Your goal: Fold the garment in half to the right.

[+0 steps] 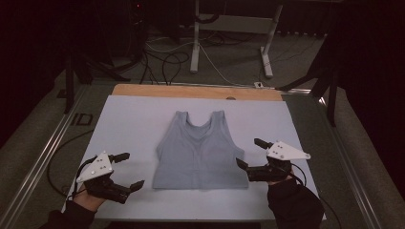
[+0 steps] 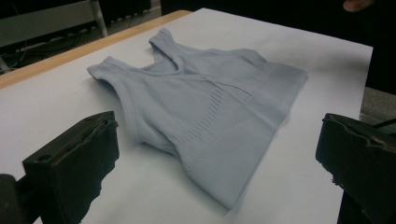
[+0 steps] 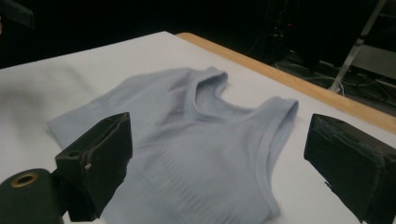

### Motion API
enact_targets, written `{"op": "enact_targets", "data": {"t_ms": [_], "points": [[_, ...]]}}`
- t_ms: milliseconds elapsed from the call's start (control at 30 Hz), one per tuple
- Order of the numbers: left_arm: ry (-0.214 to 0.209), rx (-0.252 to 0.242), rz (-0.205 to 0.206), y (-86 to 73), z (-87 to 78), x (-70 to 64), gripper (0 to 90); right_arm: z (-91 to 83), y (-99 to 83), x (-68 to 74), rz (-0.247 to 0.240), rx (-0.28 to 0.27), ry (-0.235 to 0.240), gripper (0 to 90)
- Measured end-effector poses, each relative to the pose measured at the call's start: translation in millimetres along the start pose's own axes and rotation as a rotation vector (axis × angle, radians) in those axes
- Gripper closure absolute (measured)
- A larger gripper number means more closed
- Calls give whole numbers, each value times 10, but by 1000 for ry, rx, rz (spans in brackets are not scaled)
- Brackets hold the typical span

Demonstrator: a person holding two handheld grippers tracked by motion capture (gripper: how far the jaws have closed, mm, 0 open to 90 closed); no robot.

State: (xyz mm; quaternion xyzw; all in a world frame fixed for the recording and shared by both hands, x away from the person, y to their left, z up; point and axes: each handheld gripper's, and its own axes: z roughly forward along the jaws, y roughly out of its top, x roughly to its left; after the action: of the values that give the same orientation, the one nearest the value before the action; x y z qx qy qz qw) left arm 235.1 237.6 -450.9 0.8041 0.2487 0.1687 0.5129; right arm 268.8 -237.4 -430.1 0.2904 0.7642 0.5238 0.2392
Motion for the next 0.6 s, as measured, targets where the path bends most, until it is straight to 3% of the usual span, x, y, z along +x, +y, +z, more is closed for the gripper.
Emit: {"op": "enact_targets", "data": {"t_ms": [467,600], "points": [[5,24,2,173,117,-42,1,307,265,7,-28,-27,42,79],[28,53,-10,198,181,-81,1,439,330,46,-44,-30,44,79]]}}
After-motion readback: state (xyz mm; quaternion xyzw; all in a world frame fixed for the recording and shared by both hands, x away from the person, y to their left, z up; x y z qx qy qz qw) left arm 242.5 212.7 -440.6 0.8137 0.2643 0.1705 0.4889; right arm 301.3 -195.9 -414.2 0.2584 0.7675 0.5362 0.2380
